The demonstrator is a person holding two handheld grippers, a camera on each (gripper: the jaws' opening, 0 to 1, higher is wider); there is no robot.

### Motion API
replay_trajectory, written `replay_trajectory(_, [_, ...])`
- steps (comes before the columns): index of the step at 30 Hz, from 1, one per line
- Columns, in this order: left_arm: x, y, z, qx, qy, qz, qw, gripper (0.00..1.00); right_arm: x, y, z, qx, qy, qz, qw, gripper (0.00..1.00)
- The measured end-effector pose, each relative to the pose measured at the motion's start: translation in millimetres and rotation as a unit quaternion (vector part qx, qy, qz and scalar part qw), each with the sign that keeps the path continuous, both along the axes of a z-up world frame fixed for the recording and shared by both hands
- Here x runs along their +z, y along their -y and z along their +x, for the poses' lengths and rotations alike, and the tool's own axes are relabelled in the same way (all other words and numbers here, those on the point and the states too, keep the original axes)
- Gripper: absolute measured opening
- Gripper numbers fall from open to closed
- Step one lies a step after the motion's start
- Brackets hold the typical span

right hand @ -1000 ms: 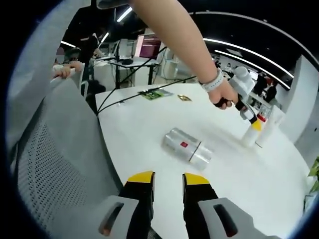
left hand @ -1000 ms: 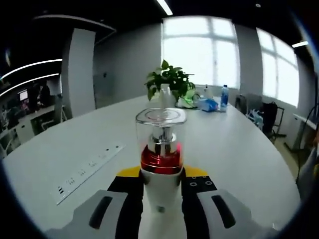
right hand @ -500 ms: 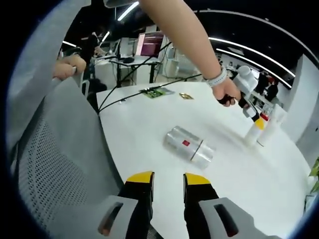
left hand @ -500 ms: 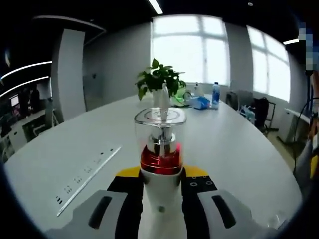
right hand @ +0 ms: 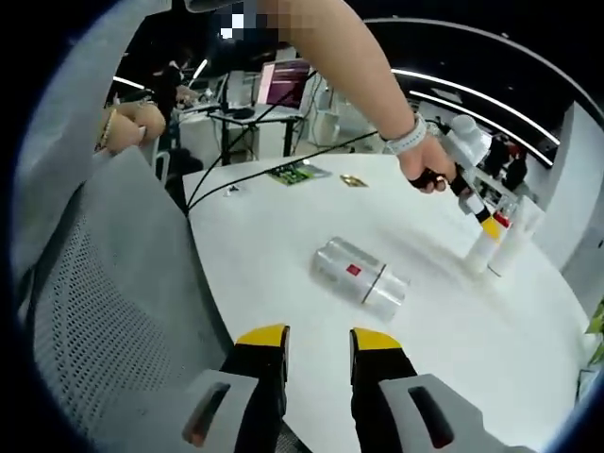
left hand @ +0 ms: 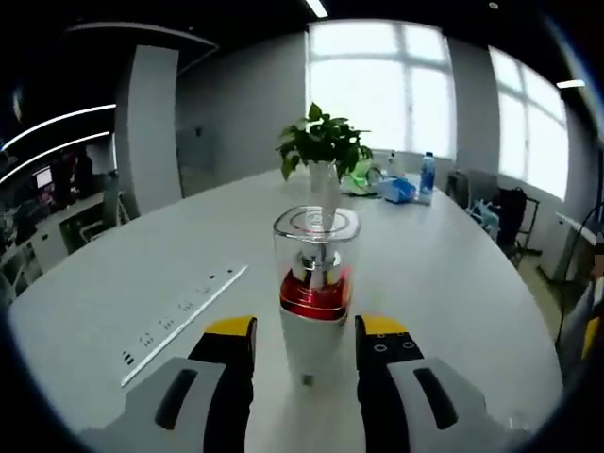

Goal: Arrange the skincare products in the storage area until every visible bottle or jar stands upright without overlapping.

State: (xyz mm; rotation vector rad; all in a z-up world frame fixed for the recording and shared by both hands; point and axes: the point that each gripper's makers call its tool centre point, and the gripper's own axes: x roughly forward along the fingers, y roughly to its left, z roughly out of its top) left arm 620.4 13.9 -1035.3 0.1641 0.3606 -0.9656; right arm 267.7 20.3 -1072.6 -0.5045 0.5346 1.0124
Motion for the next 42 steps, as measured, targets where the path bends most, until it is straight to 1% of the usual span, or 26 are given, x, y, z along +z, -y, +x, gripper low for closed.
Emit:
replay_trajectory(3, [6.2, -19.3, -7.9, 0.051, -0.013, -0.006, 0.9986, 0.38, -0.5, -1.7, -2.1, 0.007, -0.002, -0.001, 1.0000, 0.22])
replay_trajectory(4, [11.7, -24.7, -15.1, 0.066, -0.013, -0.017, 0.9976, 0.37, -0.6, -2.4, -3.1, 0.009, -0.003, -0.001, 1.0000, 0.23])
replay_trajectory(6, [20.5, -29.7, -30.5, 0.076, -0.007, -0.031, 0.9966, 0.36, -1.4, -3.3, -4.4, 0.012, -0.007, -0.001, 0.9999, 0.24])
replay_trajectory(9, [30.5, -42.4, -64.2, 0.106, -0.003, -0.039, 0.9936, 0.38, -1.0, -5.1, -6.0, 0.016, -0.011, 0.005, 0.9998, 0.26])
replay_trajectory(10, [34.9, -47.2, -81.4, 0.116, -0.006, -0.039, 0.9925, 0.38, -0.1, -5.9, -7.1, 0.019, -0.013, 0.009, 0.9997, 0.26])
replay_trajectory(12, [45.9, -52.5, -103.6, 0.132, 0.003, -0.057, 0.9896, 0.38, -1.9, -5.8, -9.7, 0.022, -0.020, 0.007, 0.9995, 0.20])
replay_trajectory(13, [51.4, -54.9, -122.1, 0.134, 0.006, -0.061, 0.9891, 0.39, -1.9, -6.4, -11.0, 0.026, -0.023, 0.009, 0.9994, 0.18])
replay_trajectory(14, [54.4, -56.6, -133.5, 0.138, 0.010, -0.064, 0.9883, 0.39, -1.4, -7.1, -11.8, 0.027, -0.025, 0.012, 0.9992, 0.19])
replay_trajectory(15, [54.7, -57.1, -153.1, 0.139, 0.010, -0.060, 0.9884, 0.39, -0.6, -9.1, -13.5, 0.030, -0.029, 0.020, 0.9989, 0.21])
replay_trajectory(16, [49.0, -59.3, -165.2, 0.130, 0.008, -0.039, 0.9908, 0.41, -0.9, -9.6, -14.8, 0.033, -0.032, 0.020, 0.9988, 0.21])
replay_trajectory(17, [40.9, -68.9, -178.4, 0.148, -0.001, -0.018, 0.9889, 0.42, -0.5, -10.4, -16.3, 0.036, -0.036, 0.021, 0.9985, 0.22])
replay_trajectory(19, [42.9, -74.3, -199.4, 0.161, -0.008, -0.039, 0.9862, 0.44, -0.1, -12.4, -19.5, 0.042, -0.046, 0.027, 0.9977, 0.22])
replay_trajectory(20, [43.3, -79.9, -214.8, 0.182, -0.023, -0.055, 0.9816, 0.45, -0.2, -12.8, -20.1, 0.044, -0.050, 0.028, 0.9974, 0.23])
replay_trajectory(23, [46.6, -90.2, -246.3, 0.197, -0.012, -0.056, 0.9787, 0.48, -0.9, -14.1, -22.4, 0.047, -0.066, 0.036, 0.9961, 0.25])
replay_trajectory(24, [43.0, -91.6, -260.1, 0.197, -0.011, -0.046, 0.9792, 0.47, -0.7, -14.9, -24.0, 0.051, -0.069, 0.038, 0.9955, 0.26])
replay_trajectory(25, [40.1, -91.9, -265.3, 0.188, -0.009, -0.032, 0.9816, 0.47, -0.9, -14.9, -25.2, 0.054, -0.072, 0.039, 0.9952, 0.26])
replay_trajectory(26, [27.9, -94.8, -279.3, 0.165, -0.007, 0.020, 0.9861, 0.47, -0.8, -14.1, -25.1, 0.053, -0.076, 0.041, 0.9949, 0.26])
replay_trajectory(27, [17.7, -102.3, -292.8, 0.167, -0.018, 0.059, 0.9840, 0.48, -0.8, -13.7, -23.9, 0.050, -0.078, 0.044, 0.9947, 0.25])
replay_trajectory(28, [15.3, -103.1, -301.5, 0.159, -0.022, 0.064, 0.9850, 0.48, -1.3, -13.5, -22.8, 0.046, -0.083, 0.046, 0.9944, 0.26])
replay_trajectory(31, [16.7, -112.6, -322.5, 0.167, -0.021, 0.064, 0.9836, 0.51, -3.7, -12.2, -20.1, 0.030, -0.106, 0.054, 0.9925, 0.26])
replay_trajectory(35, [4.0, -128.1, -352.1, 0.183, -0.047, 0.068, 0.9796, 0.57, -6.0, -13.1, -24.1, 0.032, -0.116, 0.051, 0.9914, 0.29])
replay_trajectory(37, [-7.1, -133.2, -363.8, 0.181, -0.059, 0.082, 0.9782, 0.59, -10.6, -14.1, -27.4, 0.043, -0.111, 0.034, 0.9922, 0.29])
replay_trajectory(39, [-16.3, -134.4, -372.1, 0.172, -0.069, 0.088, 0.9787, 0.62, -18.1, -13.2, -31.1, 0.048, -0.123, 0.014, 0.9912, 0.29])
replay_trajectory(40, [-25.2, -136.7, -378.0, 0.171, -0.089, 0.088, 0.9774, 0.63, -22.2, -11.5, -33.2, 0.053, -0.126, 0.000, 0.9906, 0.29])
replay_trajectory(41, [-31.3, -139.0, -381.4, 0.167, -0.104, 0.107, 0.9747, 0.65, -25.7, -12.1, -36.6, 0.056, -0.133, -0.009, 0.9894, 0.30])
replay_trajectory(42, [-33.6, -138.9, -382.3, 0.156, -0.106, 0.127, 0.9738, 0.67, -25.7, -14.2, -37.2, 0.057, -0.134, -0.007, 0.9894, 0.31])
